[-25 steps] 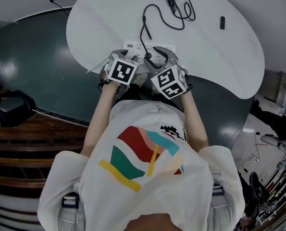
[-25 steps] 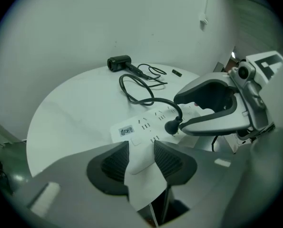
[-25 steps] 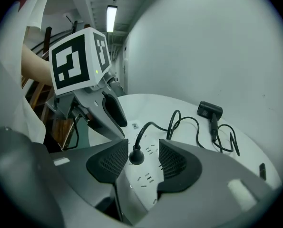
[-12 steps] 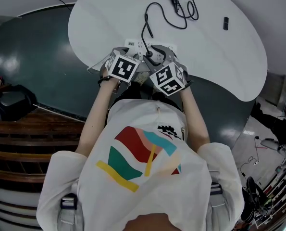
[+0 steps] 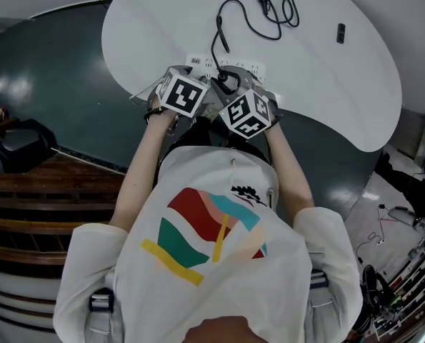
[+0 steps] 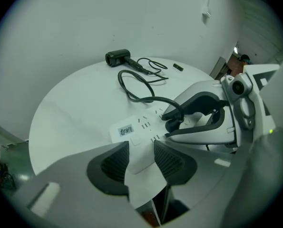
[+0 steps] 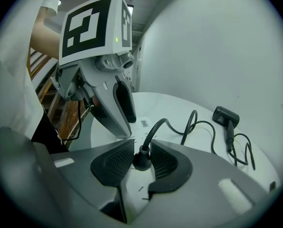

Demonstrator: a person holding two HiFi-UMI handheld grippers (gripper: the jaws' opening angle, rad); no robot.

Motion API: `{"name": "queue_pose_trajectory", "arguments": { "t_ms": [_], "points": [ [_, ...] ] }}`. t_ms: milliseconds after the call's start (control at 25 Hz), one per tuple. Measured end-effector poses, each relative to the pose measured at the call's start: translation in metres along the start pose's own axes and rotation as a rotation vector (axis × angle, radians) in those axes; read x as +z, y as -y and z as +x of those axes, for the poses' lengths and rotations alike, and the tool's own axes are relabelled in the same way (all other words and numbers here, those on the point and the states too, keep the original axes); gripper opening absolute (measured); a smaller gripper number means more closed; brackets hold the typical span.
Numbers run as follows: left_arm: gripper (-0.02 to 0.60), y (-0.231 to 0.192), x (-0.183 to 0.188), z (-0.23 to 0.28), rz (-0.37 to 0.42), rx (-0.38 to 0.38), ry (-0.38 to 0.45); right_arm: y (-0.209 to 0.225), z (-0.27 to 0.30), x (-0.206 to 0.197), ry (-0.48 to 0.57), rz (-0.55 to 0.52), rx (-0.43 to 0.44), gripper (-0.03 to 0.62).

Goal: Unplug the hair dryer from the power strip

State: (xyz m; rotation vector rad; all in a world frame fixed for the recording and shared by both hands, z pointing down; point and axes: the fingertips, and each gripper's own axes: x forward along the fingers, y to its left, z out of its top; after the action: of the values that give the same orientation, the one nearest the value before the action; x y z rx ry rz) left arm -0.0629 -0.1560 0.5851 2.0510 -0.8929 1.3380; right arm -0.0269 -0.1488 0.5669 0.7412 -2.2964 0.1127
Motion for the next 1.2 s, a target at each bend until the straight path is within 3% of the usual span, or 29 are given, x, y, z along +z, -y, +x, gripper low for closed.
{"name": "queue_pose_trajectory", "arguments": {
  "t_ms": [200,400,880,1200],
  "points": [
    [0.166,0.001,-0.001,0.0,-0.001,0.001,-0.019,0.006,-0.004,0.011,0.072,0.146,0.039,0.078],
    [0.166,0.001,0.0,-0.001,-0.001,0.001,-0.021,0.003,-0.002,0.011,0.046,0.053,0.02,0.077],
    [0.167,0.002,0.0,0.001,-0.004,0.001,-0.032,0.007,-0.005,0.015,0.102,0.134,-0.002,0.055],
    [0.167,0.003,0.004,0.005,0.022,-0.011,-0.074,0.013,-0.006,0.015,0.119,0.186,0.039,0.051]
  ]
}}
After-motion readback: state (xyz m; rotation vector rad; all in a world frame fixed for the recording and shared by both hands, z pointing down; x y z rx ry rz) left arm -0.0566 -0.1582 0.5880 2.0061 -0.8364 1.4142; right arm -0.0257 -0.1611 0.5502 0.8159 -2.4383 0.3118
